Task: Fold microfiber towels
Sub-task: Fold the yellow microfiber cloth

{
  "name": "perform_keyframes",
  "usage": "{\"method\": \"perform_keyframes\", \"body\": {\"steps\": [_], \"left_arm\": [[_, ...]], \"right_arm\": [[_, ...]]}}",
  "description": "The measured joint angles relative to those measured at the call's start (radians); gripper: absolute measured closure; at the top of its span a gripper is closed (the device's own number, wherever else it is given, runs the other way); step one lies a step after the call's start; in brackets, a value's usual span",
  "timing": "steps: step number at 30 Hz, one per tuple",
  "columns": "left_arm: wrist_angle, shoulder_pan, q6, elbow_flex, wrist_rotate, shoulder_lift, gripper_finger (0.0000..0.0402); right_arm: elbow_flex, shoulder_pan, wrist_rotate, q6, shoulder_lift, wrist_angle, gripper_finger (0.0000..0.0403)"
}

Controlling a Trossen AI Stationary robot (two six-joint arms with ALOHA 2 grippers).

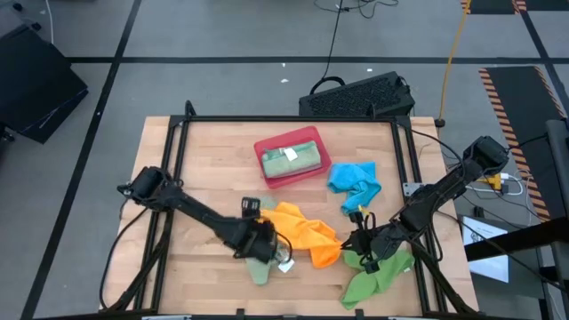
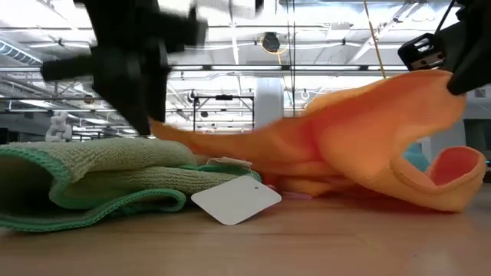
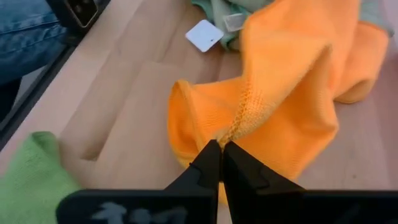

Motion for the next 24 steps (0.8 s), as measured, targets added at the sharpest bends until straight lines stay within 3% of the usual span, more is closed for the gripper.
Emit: {"method": "perform_keyframes", "body": {"steps": [3, 5, 10, 15, 17, 21, 24], "left_arm": [[0.051, -0.076, -0.153, 0.059, -0.057, -0.002, 0.0225], [0.191, -0.126, -0.214, 0.061, -0.114, -0.002, 0.0237], [0.567, -0.212, -0.199, -0.015, -0.155, 0.028, 0.0289], [0.651, -0.195, -0.241, -0.114, -0.21, 0.076, 0.034], [0.696, -0.163, -0.26, -0.158, -0.173, 0.093, 0.0357], [0.709, -0.099, -0.261, -0.232, 0.0, 0.098, 0.0388], [0.585, -0.074, -0.36, -0.256, 0.049, 0.082, 0.0397]], "right_arm": [[0.0, 0.0, 0.019, 0.0, 0.0, 0.001, 0.0399], [0.0, 0.0, 0.019, 0.003, 0.0, 0.0, 0.0399], [0.0, 0.0, 0.02, 0.024, 0.0, 0.001, 0.0399], [0.0, 0.0, 0.018, 0.019, 0.0, 0.002, 0.0399], [0.0, 0.0, 0.018, 0.005, 0.0, 0.002, 0.0399], [0.0, 0.0, 0.018, -0.008, 0.0, 0.0, 0.0399], [0.0, 0.0, 0.018, -0.024, 0.0, 0.002, 0.0399]]}}
